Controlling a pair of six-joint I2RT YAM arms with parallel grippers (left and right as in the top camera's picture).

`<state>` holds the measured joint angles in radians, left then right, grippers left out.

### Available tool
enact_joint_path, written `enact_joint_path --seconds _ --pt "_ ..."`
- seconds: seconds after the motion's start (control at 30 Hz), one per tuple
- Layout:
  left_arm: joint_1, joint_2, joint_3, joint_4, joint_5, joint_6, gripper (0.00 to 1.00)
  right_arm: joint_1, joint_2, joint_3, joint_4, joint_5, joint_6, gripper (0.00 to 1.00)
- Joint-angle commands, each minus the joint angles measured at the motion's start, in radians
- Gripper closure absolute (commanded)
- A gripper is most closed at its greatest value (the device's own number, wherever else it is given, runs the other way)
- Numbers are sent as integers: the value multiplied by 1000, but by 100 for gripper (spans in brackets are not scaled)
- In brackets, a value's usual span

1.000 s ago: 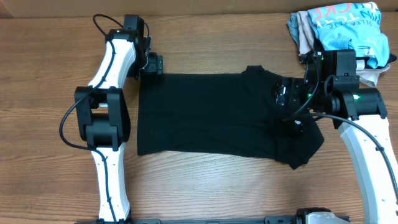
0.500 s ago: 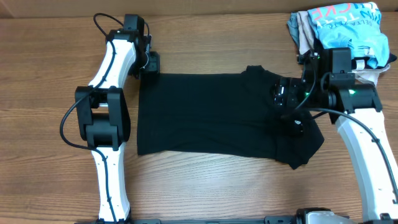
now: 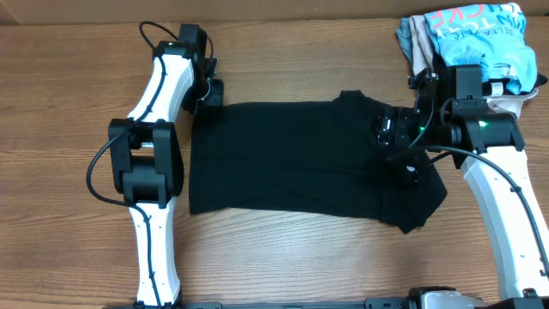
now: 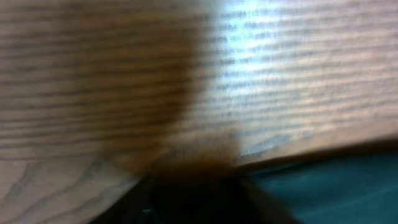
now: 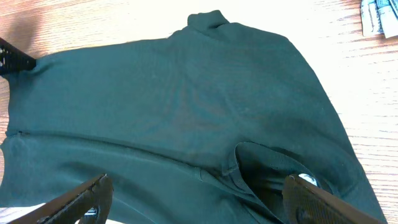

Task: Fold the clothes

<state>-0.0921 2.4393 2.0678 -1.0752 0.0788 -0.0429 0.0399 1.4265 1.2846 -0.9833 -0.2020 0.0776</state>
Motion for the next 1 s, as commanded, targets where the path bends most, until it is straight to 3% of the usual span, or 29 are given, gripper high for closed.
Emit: enact_joint_path --seconds 0.0,0.13,0.27,0.53,0.7,0.97 --pt "-7 23 22 -24 -4 21 70 5 -3 11 7 10 -7 9" --pt "-5 19 23 -68 -54 21 96 5 -3 11 16 5 -2 14" --pt "-1 6 63 -182 -154 21 96 5 -3 12 66 -40 14 25" --pt "-7 -1 233 -443 -193 21 96 6 51 12 259 -38 84 27" --pt "-27 -1 236 -443 -190 21 96 6 207 12 391 23 83 20" --pt "-53 -1 236 -440 -186 18 96 3 409 13 574 135 91 21"
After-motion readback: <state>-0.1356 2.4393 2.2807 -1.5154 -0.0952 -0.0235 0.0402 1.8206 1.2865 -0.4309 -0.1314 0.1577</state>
